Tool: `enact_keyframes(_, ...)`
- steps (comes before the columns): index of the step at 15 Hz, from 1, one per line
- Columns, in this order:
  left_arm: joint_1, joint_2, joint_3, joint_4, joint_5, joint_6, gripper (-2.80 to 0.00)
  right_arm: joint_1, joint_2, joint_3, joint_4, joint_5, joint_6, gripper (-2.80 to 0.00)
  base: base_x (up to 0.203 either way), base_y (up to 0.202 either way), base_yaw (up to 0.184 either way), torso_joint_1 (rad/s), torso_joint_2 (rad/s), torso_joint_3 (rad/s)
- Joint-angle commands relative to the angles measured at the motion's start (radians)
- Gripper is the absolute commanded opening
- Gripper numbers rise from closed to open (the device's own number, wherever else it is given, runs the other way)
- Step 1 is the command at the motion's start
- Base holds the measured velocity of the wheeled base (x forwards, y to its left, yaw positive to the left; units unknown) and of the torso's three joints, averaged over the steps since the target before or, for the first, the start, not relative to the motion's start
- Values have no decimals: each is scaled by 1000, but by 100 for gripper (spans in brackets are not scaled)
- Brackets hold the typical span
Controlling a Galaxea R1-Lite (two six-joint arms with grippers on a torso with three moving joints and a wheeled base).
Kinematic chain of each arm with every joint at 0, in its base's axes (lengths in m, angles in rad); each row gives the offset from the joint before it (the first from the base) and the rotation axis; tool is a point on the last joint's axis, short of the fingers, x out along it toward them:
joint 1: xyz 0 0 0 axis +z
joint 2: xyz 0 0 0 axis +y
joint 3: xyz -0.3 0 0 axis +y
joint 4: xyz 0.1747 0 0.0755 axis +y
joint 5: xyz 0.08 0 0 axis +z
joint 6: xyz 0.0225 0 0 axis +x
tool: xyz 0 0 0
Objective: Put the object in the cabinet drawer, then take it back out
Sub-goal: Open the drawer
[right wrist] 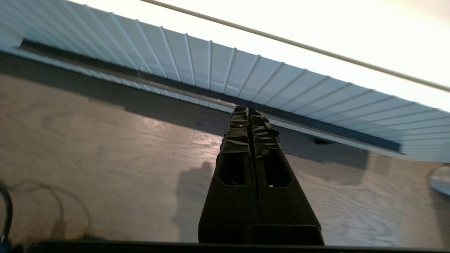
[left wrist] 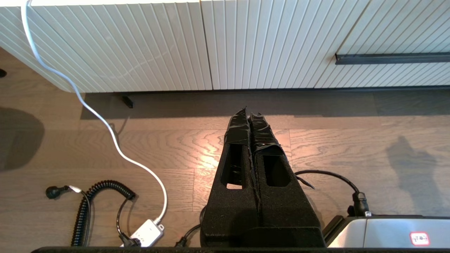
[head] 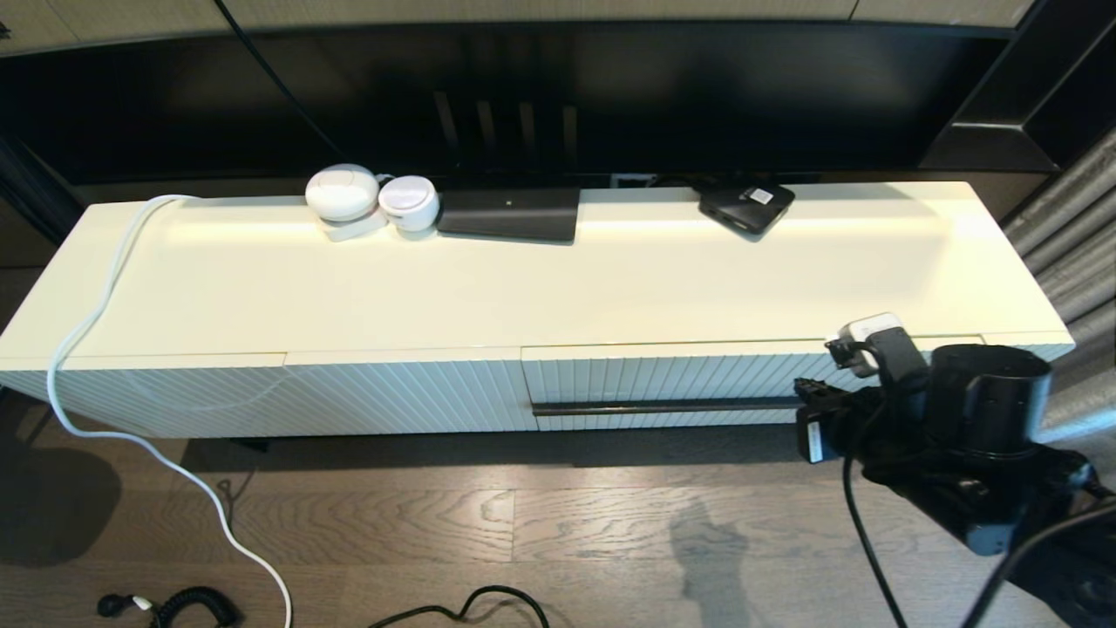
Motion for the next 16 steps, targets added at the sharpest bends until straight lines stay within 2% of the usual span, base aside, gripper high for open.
enact_keyframes(1, 0, 0, 0, 0, 0, 0, -280, 12, -282, 34, 176, 2, -28, -280, 0, 0, 0, 0, 0, 0)
enact_keyframes(4, 0, 0, 0, 0, 0, 0, -280, 18, -561, 54, 523, 9, -105, -280, 0, 0, 0, 0, 0, 0)
enact_keyframes(8, 0, 0, 0, 0, 0, 0, -280, 13, -831, 55, 1088, 4, -211, -280, 0, 0, 0, 0, 0, 0)
enact_keyframes(11, 0, 0, 0, 0, 0, 0, -280, -5, -962, 6, 1343, 12, -270, -280, 0, 0, 0, 0, 0, 0)
enact_keyframes(13, 0, 0, 1, 0, 0, 0, -280, -9, -1063, 20, 1415, 40, -374, -280, 0, 0, 0, 0, 0, 0)
enact_keyframes(14, 0, 0, 1, 0, 0, 0, -280, -10, -1092, 39, 1426, 98, -468, -280, 0, 0, 0, 0, 0, 0)
enact_keyframes(16, 0, 0, 2, 0, 0, 0, -280, -9, -1100, 81, 1431, 191, -583, -280, 0, 0, 0, 0, 0, 0)
